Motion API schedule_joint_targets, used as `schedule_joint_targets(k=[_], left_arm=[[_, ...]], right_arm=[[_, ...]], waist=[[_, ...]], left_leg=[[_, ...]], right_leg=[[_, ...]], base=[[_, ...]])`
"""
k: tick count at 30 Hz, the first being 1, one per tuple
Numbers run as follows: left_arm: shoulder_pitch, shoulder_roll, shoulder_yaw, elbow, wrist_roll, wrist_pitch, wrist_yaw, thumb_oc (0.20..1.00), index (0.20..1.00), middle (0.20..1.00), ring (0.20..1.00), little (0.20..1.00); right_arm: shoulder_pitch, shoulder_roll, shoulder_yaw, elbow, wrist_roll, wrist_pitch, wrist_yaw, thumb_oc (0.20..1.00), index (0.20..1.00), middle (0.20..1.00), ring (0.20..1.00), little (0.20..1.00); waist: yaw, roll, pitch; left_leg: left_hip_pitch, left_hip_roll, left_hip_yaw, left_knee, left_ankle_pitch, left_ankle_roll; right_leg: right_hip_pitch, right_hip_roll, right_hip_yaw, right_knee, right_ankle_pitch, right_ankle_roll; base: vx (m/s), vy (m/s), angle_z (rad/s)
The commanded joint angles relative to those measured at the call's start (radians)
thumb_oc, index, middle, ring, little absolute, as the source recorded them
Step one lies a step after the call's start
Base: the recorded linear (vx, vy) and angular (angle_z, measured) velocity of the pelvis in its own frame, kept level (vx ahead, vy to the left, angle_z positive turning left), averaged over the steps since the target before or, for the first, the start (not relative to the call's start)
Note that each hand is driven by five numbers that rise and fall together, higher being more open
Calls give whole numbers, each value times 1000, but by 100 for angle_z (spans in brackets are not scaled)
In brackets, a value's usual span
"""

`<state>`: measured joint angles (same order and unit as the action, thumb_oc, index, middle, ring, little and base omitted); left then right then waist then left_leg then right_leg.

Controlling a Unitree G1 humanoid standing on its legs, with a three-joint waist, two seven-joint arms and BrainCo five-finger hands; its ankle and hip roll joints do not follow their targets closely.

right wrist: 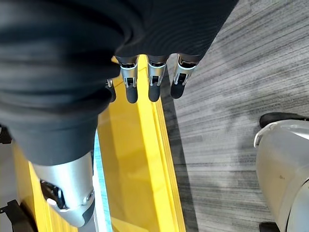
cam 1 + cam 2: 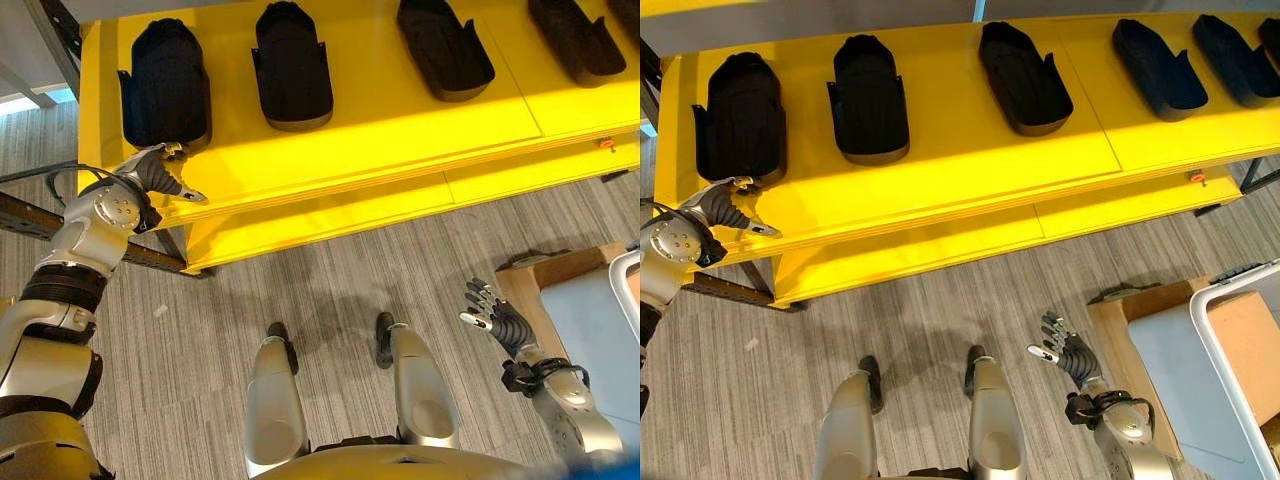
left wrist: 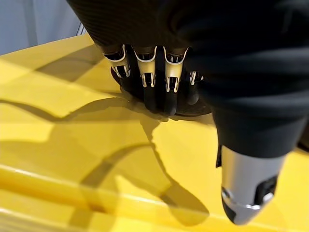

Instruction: Move parts from the plastic box to the shelf.

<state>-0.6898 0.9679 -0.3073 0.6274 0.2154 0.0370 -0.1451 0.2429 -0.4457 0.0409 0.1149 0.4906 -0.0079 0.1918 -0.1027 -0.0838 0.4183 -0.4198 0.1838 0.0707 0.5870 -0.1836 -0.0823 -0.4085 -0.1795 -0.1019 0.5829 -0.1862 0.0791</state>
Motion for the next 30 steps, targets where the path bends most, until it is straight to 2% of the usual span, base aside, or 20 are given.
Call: schedule_joint_targets(k=[1,30], left_arm=[[-47,53,4,16,-12,-7,48,1000,1000,1000,1000,1000],[-62,55,1,63,-29,-13,63,1000,1000,1000,1000,1000]], right_arm=[[52,-36,-36,-31,47,-45,4,1000,1000,1000,1000,1000],[57,-40,-28,-14,52,-47,13,1000,1000,1000,1000,1000]], waist=[[-5,10,-68],[-11,6,-73]], left_leg=[[5,3,-8,-12,10,7],[-3,5,0,9,0,9]], right_leg=[[45,-28,17,-94,100,53],[33,-26,27,-88,104,54]], base=[[0,0,0],[0,0,0]])
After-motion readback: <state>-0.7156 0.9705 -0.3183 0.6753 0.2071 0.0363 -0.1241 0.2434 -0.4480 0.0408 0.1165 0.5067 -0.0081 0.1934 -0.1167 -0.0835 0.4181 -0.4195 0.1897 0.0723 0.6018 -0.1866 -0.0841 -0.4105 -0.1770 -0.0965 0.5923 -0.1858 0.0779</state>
